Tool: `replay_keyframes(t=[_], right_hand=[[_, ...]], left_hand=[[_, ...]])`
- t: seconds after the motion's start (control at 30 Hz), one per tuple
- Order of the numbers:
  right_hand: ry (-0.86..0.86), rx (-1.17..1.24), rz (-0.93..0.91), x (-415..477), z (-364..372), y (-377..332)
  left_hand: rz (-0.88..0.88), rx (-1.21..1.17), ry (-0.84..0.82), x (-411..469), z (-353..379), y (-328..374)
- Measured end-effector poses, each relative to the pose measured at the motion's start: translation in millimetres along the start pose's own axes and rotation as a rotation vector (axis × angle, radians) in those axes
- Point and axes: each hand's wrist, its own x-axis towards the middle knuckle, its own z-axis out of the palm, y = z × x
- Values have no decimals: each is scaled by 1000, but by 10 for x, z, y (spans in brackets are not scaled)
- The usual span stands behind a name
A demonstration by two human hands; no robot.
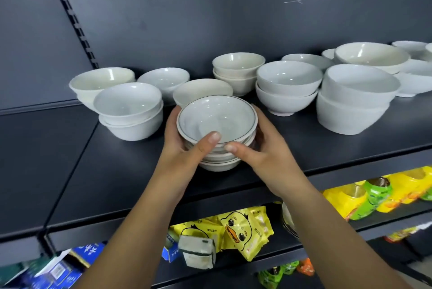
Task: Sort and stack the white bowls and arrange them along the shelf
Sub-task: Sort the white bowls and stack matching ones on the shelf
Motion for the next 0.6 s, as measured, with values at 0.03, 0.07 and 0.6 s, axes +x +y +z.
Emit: replay_keyframes(t=[0.03, 0.07, 0.6], right_hand=[[-26, -2, -6, 22, 84, -13], [-56, -4, -12, 45, 166, -22], [-151, 122, 209, 169, 533, 8]], left_hand=[[34, 33, 46, -28, -59, 17], [65, 60, 93, -51, -113, 31], [90, 122, 301, 30, -365, -44]])
